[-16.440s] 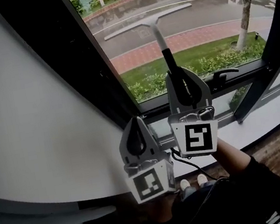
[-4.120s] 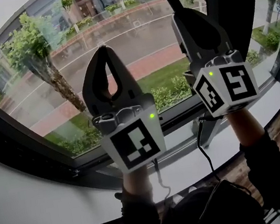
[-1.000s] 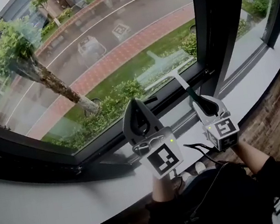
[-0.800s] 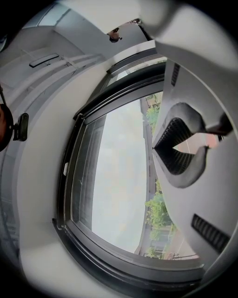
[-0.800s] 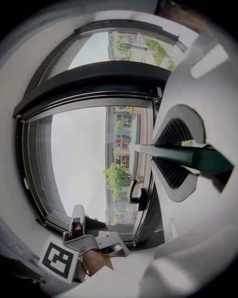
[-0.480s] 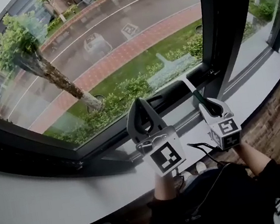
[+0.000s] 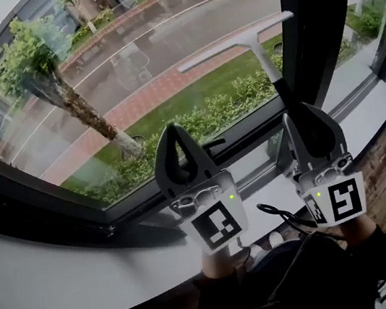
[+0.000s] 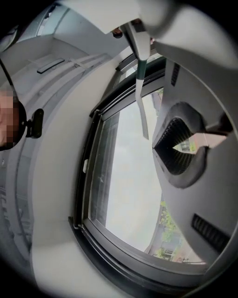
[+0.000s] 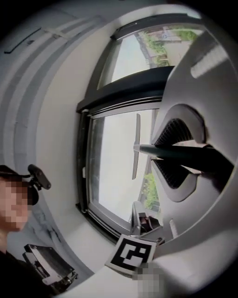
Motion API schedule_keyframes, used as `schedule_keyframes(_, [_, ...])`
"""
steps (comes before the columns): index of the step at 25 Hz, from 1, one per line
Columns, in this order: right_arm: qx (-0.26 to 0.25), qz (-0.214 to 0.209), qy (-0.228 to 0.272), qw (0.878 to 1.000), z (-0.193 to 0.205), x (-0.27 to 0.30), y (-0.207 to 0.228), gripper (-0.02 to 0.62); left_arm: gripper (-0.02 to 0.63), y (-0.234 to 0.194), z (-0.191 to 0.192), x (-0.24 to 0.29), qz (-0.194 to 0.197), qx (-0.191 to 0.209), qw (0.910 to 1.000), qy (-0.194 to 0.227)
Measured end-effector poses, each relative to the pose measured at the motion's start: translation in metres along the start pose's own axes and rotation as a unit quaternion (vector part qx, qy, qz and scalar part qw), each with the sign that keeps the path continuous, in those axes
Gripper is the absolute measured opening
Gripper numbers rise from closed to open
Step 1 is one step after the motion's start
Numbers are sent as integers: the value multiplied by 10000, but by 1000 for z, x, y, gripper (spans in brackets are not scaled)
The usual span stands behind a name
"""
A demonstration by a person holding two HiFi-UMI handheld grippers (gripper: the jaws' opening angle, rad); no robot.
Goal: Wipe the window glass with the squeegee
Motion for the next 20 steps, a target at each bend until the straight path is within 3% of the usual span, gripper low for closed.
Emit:
schedule_keyframes(6, [-361, -126, 1450, 9887, -97, 49, 1, 97, 0, 1, -91, 34, 134, 170, 9906, 1349])
schedule_keyframes(10, [-345, -53, 1947, 9802, -121, 61, -4, 97, 0, -1, -125, 34, 174, 41, 9798, 1993])
schedule_keyframes(15, [-399, -147, 2091, 9770, -129, 65, -6, 97, 0, 5, -132, 29, 216, 125, 9751, 2203])
schedule_keyframes(20, [-472, -239, 2117, 9759, -129, 69, -7, 95, 0, 2, -129, 31, 113, 122, 9762, 2161])
Point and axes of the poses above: the fingertips, and each gripper's own axes: x forward along the fingers, y to its right, z out of its underside, the point moved 5 cm from there along -x, backward along the fingers, and after that the axes turned 13 degrees about -z, right-handed, at the moved point
